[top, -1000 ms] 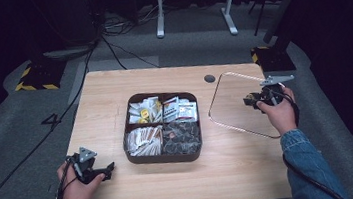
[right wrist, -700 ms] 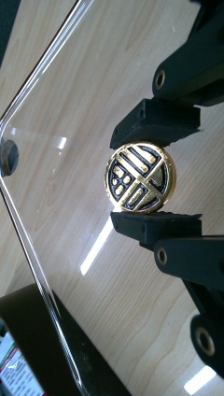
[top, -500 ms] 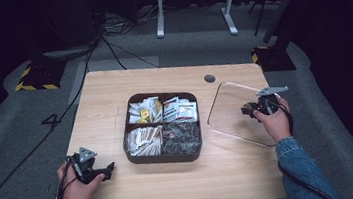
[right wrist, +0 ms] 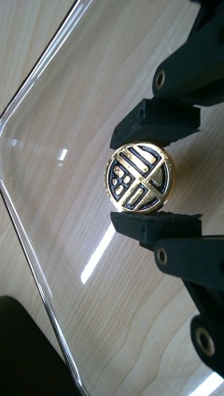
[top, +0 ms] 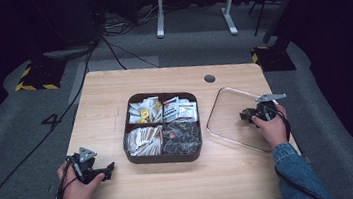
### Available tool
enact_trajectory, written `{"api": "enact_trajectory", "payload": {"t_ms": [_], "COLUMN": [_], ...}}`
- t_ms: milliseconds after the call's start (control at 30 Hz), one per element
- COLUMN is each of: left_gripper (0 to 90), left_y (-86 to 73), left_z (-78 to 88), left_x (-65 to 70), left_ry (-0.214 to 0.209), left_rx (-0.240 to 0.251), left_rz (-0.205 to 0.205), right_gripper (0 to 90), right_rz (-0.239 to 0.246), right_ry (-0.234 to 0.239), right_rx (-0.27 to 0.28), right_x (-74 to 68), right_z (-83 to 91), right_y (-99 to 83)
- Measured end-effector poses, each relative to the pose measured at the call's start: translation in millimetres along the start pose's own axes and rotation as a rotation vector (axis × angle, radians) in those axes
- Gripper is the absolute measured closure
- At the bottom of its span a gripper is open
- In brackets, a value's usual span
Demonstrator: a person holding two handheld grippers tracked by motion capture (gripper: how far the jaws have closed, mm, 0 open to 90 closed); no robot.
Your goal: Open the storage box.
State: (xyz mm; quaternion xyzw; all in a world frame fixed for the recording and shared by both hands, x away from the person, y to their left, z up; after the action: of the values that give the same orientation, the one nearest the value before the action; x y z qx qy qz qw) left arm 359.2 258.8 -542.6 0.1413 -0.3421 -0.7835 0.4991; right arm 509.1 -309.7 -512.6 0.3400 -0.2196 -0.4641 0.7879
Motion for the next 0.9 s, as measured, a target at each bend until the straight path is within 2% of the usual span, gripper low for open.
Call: {"api": "enact_trajectory", "payload": {"t_ms": [433,700,900], "left_gripper": [7.6,7.6,7.6], "left_y": [0.0,0.0,0.0], "left_z": [0.0,0.0,0.0], "left_x": [0.0,0.0,0.1], "left_ry": [0.0,0.0,0.0], "left_rx": [0.0,0.0,0.0], "left_rz": [0.0,0.0,-0.001], "right_gripper": [58.7,58.2,48.6], "right_rz": [-0.009,-0.014,-0.04], "right_ry": [0.004,-0.005,-0.01], "right_rx": [-0.009,-0.005,0.016], "right_x": [-1.0,-1.6,-2.0], "right_z": [-7.8,-8.1,-9.5], "right_y": [-10.4,-10.5,-9.4]}}
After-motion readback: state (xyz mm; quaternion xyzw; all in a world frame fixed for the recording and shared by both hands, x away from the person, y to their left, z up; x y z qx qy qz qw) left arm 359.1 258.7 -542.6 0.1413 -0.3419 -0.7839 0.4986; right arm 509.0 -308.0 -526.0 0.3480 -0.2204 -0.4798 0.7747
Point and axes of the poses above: each handheld gripper's, and its own axes: z roughly backward along the jaws, y roughly out of its top, x roughly to its right, the point moved 5 cm from there along -z, roughly forward along the jaws, and after that the axes turned 7 degrees about -y, right-handed, at the moved point
